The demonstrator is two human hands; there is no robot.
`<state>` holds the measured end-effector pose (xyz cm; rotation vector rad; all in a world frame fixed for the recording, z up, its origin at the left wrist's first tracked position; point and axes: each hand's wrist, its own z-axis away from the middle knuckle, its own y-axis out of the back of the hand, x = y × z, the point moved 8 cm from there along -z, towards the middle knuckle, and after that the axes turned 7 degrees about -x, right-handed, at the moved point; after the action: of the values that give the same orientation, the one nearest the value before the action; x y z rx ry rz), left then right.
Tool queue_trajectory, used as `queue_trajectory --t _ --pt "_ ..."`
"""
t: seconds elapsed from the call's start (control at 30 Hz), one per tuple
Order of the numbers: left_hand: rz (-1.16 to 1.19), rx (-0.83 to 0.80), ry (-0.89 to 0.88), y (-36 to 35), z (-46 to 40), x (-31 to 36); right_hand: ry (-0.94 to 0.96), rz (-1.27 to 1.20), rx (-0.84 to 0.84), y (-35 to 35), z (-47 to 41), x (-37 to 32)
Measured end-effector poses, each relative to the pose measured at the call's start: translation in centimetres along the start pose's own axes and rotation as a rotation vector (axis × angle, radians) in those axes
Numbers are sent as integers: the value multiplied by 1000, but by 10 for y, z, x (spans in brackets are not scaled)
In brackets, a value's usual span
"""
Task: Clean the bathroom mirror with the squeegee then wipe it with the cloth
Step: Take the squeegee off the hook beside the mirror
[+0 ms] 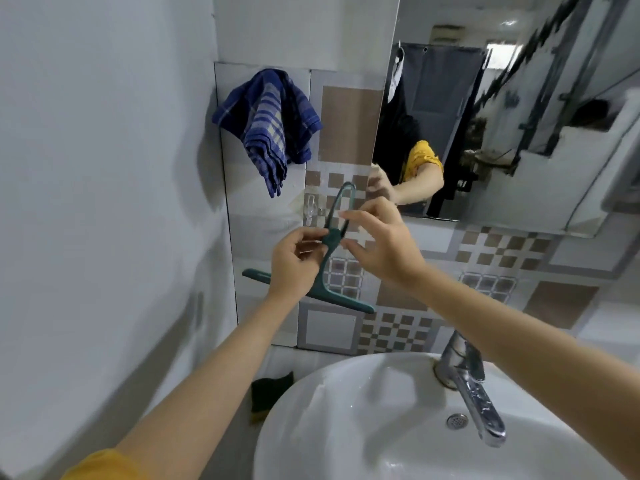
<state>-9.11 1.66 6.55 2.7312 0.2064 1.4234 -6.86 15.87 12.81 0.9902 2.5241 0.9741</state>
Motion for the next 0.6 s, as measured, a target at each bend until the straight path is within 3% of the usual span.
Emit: queue_trajectory --t 0.07,0.17,0.37,0.6 --pt "2 -90 -19 -12 -2 13 117 154 1 24 1 -6" --pt "-29 -197 -29 -33 -2 32 260 274 -154 50 0 -13" --pt "-28 -289 -95 -72 6 76 241 179 -414 93 12 0" --pt "35 -228 -118 -108 4 113 251 231 -383 145 29 21"
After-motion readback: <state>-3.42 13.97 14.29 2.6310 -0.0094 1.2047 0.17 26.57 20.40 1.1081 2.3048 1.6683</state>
